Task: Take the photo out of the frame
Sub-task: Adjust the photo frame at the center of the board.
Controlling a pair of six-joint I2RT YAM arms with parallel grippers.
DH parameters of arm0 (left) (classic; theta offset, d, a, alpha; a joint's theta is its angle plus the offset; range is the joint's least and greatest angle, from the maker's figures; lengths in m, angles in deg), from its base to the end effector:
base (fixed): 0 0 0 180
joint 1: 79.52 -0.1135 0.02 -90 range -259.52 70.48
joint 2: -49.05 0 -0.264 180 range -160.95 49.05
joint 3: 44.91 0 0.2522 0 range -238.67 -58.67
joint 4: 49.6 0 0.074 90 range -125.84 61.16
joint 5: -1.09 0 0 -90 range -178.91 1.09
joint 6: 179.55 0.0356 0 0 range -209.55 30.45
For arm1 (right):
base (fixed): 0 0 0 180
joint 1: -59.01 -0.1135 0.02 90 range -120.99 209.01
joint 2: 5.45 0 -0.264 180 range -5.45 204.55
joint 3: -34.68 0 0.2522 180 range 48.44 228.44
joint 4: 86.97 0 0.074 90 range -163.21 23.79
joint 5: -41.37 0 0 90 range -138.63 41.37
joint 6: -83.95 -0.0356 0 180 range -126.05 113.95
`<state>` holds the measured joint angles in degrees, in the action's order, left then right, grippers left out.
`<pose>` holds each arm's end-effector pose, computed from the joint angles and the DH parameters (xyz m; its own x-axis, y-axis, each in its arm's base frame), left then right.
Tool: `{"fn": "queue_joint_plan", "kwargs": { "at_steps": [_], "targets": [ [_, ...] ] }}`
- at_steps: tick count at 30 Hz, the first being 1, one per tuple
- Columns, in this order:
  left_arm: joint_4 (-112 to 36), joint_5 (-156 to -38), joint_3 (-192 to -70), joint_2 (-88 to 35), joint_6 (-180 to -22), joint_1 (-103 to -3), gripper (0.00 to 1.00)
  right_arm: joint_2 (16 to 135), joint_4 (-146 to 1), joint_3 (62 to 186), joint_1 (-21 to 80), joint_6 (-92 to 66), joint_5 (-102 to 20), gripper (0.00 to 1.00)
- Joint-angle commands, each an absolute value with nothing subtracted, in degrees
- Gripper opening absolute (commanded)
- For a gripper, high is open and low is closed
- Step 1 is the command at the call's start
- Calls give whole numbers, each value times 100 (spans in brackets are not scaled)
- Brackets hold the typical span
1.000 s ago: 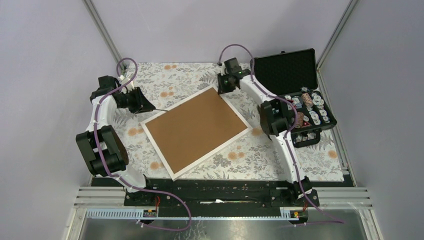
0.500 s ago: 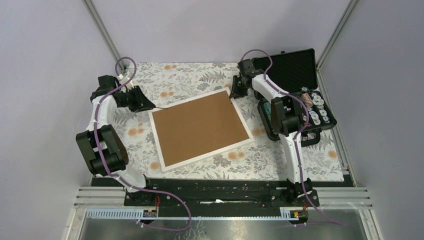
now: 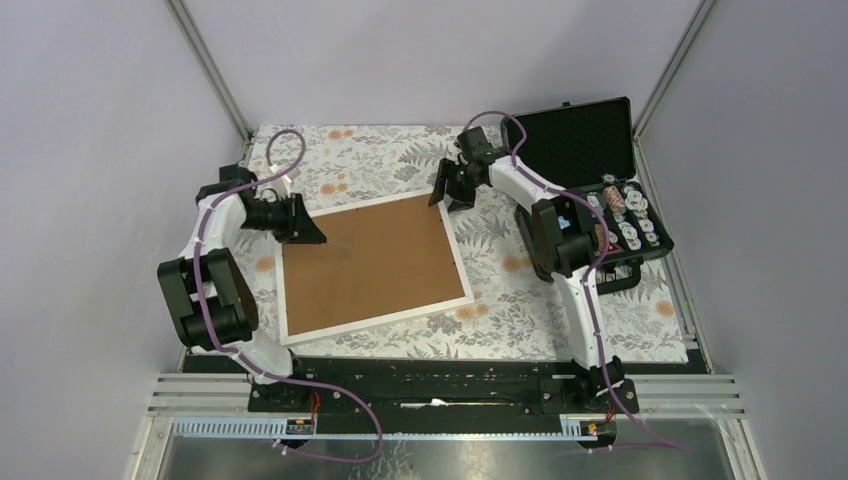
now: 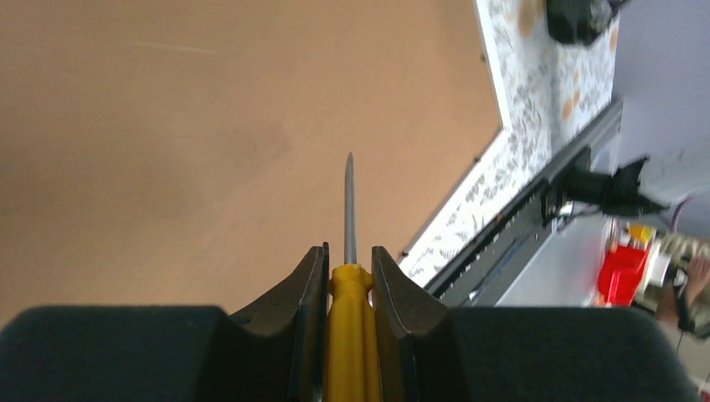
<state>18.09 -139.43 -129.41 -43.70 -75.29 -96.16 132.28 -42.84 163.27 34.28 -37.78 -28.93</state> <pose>0.3008 0.0612 0.2473 -0.9014 -0.1059 -0.4199 0.2266 0.7109 -0.6658 0.4751 0.2321 0.1648 -0.9226 0.1202 -0.3666 -0.1079 0.8319 0.5443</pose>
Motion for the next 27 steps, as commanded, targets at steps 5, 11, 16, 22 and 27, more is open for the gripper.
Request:
{"fn": "queue_joint_plan", "kwargs": {
  "at_steps": [5,11,16,22,27],
  "targets": [
    [270,-14511,-12028,-3752,-8316,-8753,0,12089,-4600,14970,3597,-2423,-1724,75],
    [-3024,-14013,-10675,-3122,-11044,-7629,0,11721,-4601,14082,3794,-2415,-1131,82],
    [-4114,-14297,-10093,-3408,-11404,-7066,0,11459,-4395,13551,3879,-2165,-792,82],
    [-4708,-13956,-9767,-3517,-11638,-6707,0,11172,-4620,12794,3951,-2197,-570,80],
    [-5371,-13767,-9774,-4041,-12027,-6503,0,11181,-4999,12500,3988,-2517,-120,72]
  ]
}}
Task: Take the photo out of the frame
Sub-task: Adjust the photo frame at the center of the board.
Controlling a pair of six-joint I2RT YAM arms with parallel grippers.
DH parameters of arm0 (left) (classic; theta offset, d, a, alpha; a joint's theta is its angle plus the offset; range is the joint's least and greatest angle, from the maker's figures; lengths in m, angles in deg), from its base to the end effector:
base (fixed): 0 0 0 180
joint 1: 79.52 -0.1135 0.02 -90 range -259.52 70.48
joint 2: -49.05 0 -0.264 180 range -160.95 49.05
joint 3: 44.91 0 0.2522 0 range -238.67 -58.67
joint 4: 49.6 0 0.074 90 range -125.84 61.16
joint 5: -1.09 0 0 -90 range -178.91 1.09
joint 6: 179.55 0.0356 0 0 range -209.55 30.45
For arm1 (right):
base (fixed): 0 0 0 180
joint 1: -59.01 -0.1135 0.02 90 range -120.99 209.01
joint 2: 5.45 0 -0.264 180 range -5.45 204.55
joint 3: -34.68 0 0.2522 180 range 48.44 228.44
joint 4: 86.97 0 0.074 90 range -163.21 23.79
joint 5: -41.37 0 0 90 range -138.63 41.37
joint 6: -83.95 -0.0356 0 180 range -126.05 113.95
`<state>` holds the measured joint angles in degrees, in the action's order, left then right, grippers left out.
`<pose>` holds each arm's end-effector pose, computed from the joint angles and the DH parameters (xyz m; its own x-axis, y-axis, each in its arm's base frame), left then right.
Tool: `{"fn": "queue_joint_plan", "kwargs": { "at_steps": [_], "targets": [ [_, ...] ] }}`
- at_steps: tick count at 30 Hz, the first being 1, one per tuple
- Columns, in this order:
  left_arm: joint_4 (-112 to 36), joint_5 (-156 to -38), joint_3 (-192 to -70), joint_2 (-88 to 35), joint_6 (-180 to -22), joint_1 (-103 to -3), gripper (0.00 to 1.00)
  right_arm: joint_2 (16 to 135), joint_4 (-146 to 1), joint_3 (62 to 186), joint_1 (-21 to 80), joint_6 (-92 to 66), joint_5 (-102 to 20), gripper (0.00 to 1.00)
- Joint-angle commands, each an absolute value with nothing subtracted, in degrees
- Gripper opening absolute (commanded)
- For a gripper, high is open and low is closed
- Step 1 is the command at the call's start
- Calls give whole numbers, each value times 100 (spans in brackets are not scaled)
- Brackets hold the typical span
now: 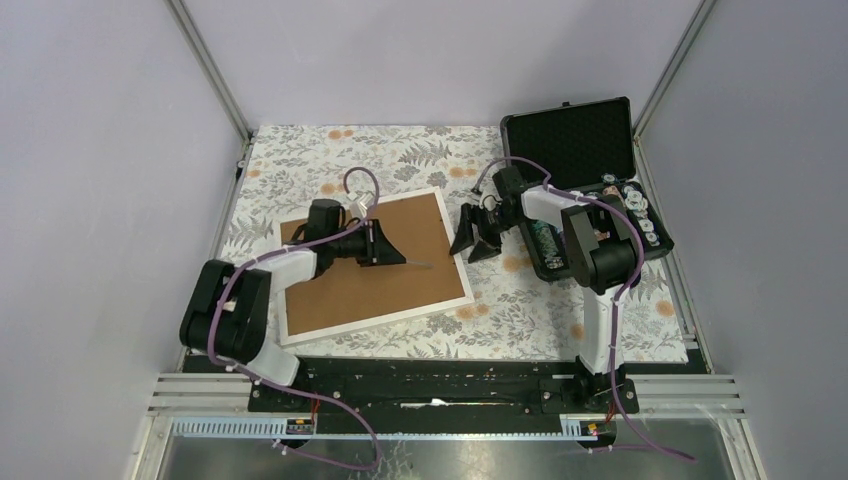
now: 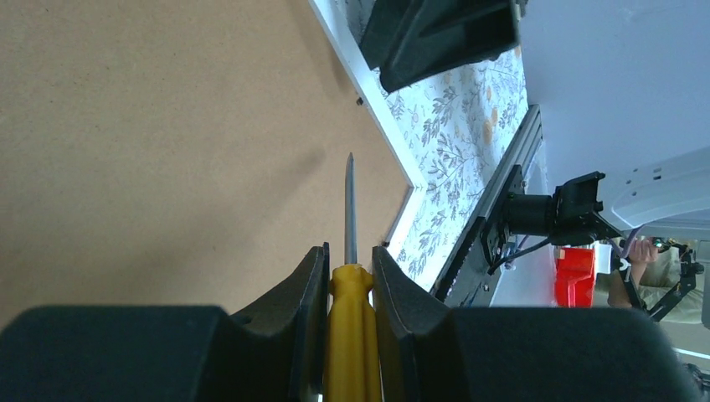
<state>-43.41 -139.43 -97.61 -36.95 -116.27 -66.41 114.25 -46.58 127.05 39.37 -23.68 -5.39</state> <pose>0.2732 -0.0918 0.1769 -0.8789 -0.0888 -0.4686 0.3685 0.4973 -0.7854 0.3805 0.1617 0.1346 -0.9788 -0.1150 -0.1693 -0.2025 0.6649 0.7190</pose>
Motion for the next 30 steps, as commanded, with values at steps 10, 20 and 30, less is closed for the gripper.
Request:
{"fn": "queue_joint_plan", "kwargs": {
  "at_steps": [10,20,30],
  "targets": [
    [-5955,-13829,-9906,-4791,-12334,-6247,0,11226,-5695,12283,3987,-3040,-407,55],
    [-6174,-13710,-9822,-5247,-12841,-6213,0,11243,-6486,11797,3961,-3791,-481,35],
    [-6045,-13944,-9684,-5206,-12950,-6460,0,11390,-7148,11657,3621,-4723,-626,29]
  ]
}}
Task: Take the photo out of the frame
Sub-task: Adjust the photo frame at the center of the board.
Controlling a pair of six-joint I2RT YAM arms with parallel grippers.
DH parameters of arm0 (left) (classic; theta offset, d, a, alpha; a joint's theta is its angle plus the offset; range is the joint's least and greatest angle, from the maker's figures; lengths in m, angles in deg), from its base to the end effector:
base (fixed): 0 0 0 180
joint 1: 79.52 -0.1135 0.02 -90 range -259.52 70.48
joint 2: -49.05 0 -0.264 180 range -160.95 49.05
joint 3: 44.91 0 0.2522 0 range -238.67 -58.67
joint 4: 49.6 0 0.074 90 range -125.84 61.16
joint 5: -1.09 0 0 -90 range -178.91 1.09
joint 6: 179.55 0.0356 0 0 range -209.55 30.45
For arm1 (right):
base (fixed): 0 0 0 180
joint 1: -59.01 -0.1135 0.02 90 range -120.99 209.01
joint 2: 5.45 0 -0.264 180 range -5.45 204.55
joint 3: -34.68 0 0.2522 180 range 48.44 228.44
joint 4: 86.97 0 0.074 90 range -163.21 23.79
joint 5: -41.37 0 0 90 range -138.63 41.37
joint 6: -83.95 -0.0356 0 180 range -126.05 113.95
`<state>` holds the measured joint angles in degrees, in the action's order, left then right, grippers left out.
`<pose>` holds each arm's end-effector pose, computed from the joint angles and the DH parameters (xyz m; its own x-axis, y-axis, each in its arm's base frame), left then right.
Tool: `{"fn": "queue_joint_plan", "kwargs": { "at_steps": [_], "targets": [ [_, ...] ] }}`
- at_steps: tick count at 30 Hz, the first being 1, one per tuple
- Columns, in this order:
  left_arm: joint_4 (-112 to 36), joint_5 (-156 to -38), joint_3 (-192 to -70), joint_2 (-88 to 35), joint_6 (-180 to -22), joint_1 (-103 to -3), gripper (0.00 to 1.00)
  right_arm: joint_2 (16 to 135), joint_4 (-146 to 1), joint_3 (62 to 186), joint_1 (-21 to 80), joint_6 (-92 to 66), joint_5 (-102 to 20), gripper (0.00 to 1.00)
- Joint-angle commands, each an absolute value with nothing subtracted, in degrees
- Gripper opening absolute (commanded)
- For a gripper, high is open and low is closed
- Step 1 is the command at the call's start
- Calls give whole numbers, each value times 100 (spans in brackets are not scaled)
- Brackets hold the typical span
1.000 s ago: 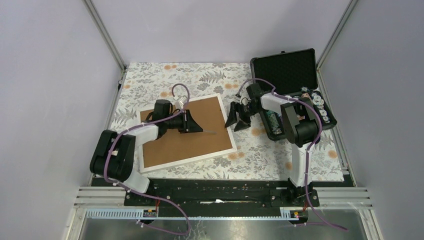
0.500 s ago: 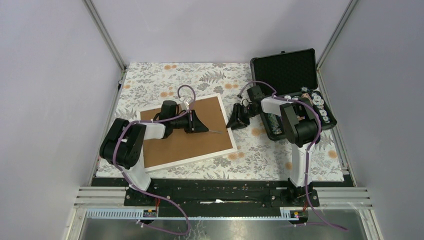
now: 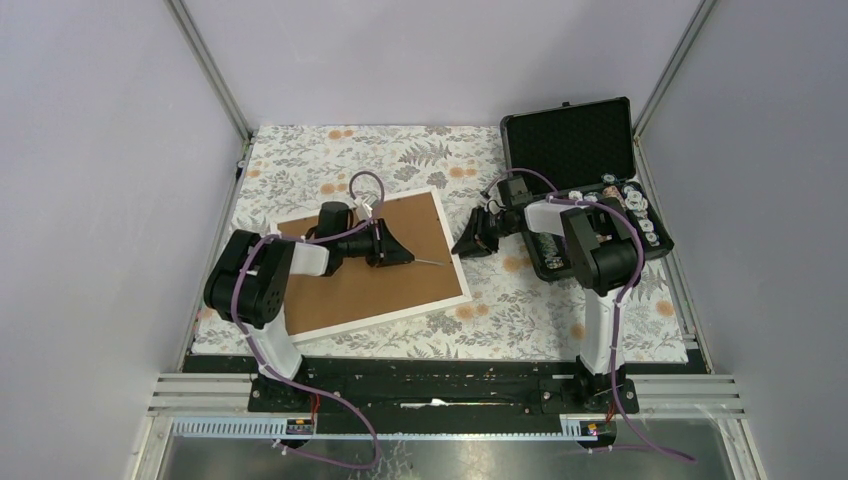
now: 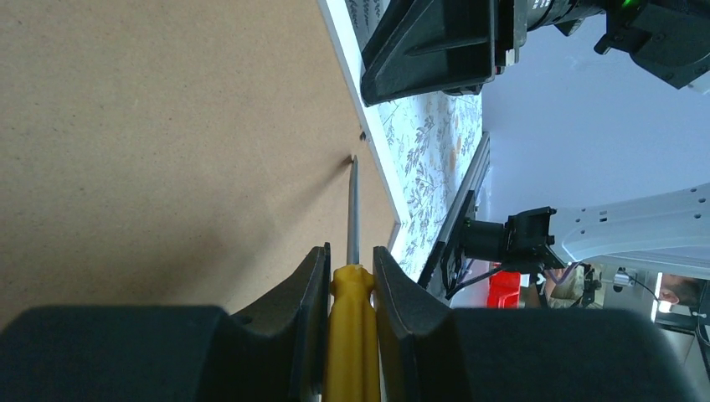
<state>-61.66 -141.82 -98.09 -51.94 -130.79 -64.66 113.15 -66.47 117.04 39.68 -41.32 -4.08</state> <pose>0.2993 -0.1088 0.1300 -0.9391 -0.1621 -0.3030 0.2146 0.4122 -0.8854 0.3732 0.1574 0.1131 -0.9901 0.0888 -0.1090 -0.0334 0.6049 0.7956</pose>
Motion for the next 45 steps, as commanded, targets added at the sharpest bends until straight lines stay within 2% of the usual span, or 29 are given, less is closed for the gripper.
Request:
{"fn": "queue_joint_plan", "kwargs": {
  "at_steps": [1,2,4,6,9,18,21,26,29,30,33,34,38,45],
  "targets": [
    [-6035,-14029,-9671,-5166,-12937,-6525,0,11397,-7142,11686,3597,-4728,-604,31],
    [-5950,-14124,-9695,-5114,-12872,-6637,0,11387,-7104,11713,3584,-4700,-565,34],
    [-5444,-14292,-9887,-4954,-12505,-6934,0,11333,-6826,11923,3585,-4380,-705,51],
    [-4771,-14398,-10056,-4702,-12017,-7262,0,11377,-5825,12712,3593,-3282,-1187,64],
    [-3912,-14431,-10252,-4249,-11401,-7715,0,11525,-5353,13845,3592,-1945,-1892,74],
    [-3329,-14343,-10274,-3522,-11075,-8394,0,13643,-4414,17524,3373,-1034,-2484,84],
    [-3242,-14366,-10336,-3489,-11048,-8482,0,14047,-4409,18013,3301,-840,-2336,90],
    [-3157,-14411,-10370,-3499,-11048,-8616,0,14319,-4615,18153,3143,-185,-2315,92],
    [-3101,-14419,-10408,-3498,-11032,-8638,0,14461,-4586,18221,3111,-45,-2546,89],
    [-3101,-14419,-10422,-3504,-11030,-8642,0,14502,-4552,18221,3113,10,-2656,85],
    [-3092,-14440,-10498,-3583,-11019,-8655,0,14602,-4345,18223,3121,131,-3098,63],
    [-3092,-14450,-10532,-3616,-11020,-8662,0,14614,-4249,18221,3132,156,-3177,59],
    [-3092,-14472,-10648,-3735,-10994,-8686,0,14442,-4078,17832,3238,281,-3025,54],
    [-2947,-14421,-10867,-3930,-10914,-8691,0,14177,-3370,17417,3601,-111,-3431,25]
  ]
}}
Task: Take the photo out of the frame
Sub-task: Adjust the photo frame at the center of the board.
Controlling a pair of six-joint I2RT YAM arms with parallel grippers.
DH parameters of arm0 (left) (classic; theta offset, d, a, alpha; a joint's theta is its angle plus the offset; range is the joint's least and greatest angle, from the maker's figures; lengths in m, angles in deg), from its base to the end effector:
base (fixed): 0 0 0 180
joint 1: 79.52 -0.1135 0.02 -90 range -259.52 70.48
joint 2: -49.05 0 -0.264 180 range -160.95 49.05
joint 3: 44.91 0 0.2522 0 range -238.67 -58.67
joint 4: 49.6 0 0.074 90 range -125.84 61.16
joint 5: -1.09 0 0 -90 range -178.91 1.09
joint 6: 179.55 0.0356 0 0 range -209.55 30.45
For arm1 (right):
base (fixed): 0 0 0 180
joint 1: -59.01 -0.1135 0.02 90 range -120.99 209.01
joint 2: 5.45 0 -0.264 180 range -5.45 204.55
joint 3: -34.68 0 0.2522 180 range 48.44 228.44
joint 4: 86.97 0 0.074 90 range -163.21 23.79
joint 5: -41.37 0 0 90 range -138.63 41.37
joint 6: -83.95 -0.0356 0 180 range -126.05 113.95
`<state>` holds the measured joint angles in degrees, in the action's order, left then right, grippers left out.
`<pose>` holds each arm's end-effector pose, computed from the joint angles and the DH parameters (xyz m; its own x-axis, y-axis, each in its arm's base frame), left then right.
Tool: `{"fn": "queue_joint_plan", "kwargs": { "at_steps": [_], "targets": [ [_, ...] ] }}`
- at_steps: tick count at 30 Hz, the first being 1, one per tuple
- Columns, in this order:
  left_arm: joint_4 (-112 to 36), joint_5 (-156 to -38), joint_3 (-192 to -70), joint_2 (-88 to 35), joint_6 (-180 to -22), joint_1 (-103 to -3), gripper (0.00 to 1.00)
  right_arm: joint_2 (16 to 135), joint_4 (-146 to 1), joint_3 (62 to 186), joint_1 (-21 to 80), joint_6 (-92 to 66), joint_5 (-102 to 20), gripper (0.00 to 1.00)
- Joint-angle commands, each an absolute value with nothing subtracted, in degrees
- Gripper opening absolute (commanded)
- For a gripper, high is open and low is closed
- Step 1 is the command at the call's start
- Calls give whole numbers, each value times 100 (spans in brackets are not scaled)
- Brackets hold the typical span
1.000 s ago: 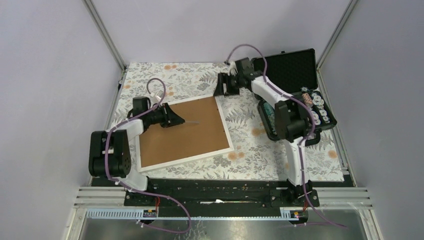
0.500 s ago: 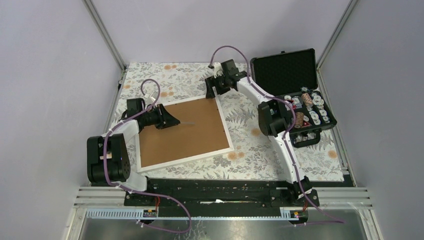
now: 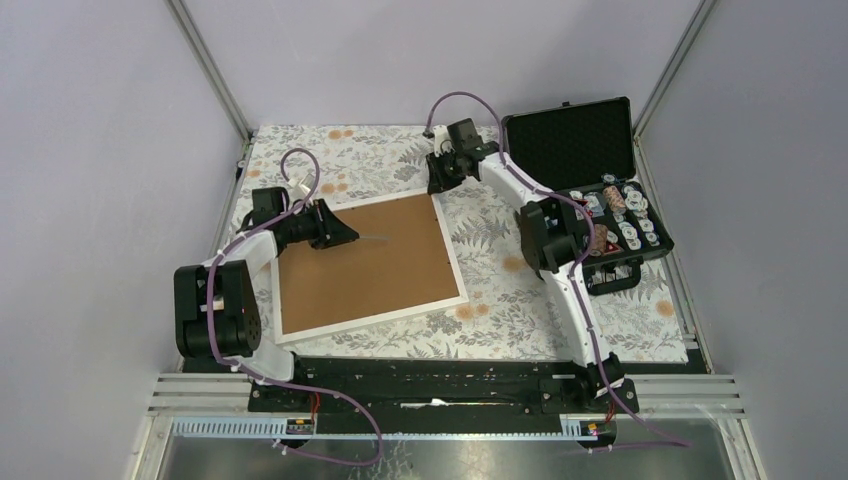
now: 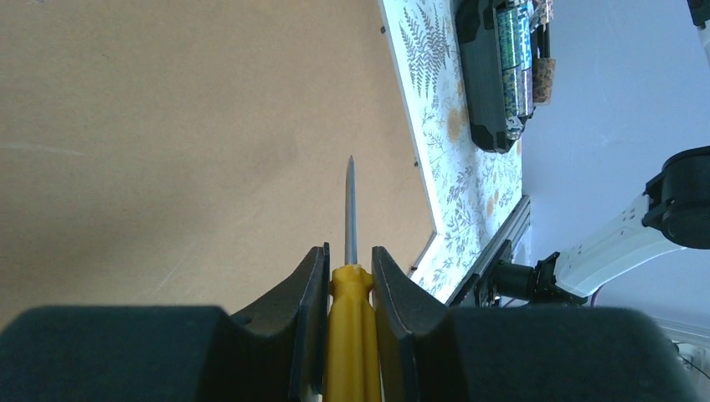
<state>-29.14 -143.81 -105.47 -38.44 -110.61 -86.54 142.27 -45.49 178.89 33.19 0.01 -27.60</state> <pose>0.2986 0.0074 0.1935 -0.8540 -0.3133 -0.4154 0.1850 0.5634 -0.8052 0.5082 0.2601 0.1632 -0.5658 -0.3832 -0.7301 -0.6986 0.6931 0.1776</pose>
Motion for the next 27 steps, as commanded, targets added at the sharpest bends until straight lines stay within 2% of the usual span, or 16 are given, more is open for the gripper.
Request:
{"fn": "queue_joint_plan", "kwargs": {
  "at_steps": [1,3,8,9,12,14,18,23,27],
  "targets": [
    [-2927,-14406,-10896,-3951,-10905,-8701,0,14063,-3377,17208,3708,-287,-3457,19],
    [-2900,-14379,-10940,-3980,-10893,-8715,0,13842,-3392,16781,3890,-560,-3514,11],
    [-2745,-14357,-11024,-4046,-10839,-8804,0,12957,-3444,15425,3978,-938,-3083,3],
    [-2706,-14347,-11045,-4066,-10820,-8824,0,12768,-3459,15152,3974,-1051,-3001,7],
    [-2652,-14360,-11101,-4081,-10800,-8883,0,12271,-3544,14517,3931,-1058,-2604,46],
    [-2620,-14379,-11120,-4078,-10784,-8896,0,12047,-3751,14322,3887,-748,-2543,64],
    [-2608,-14404,-11123,-4044,-10783,-8901,0,11981,-4196,14658,3852,-25,-2466,75],
    [-2595,-14384,-11140,-4021,-10783,-8903,0,12620,-4347,16007,3694,912,-2194,92],
    [-2607,-14393,-11143,-3981,-10792,-8917,0,13363,-4338,17118,3515,1678,-2006,97]
  ]
}}
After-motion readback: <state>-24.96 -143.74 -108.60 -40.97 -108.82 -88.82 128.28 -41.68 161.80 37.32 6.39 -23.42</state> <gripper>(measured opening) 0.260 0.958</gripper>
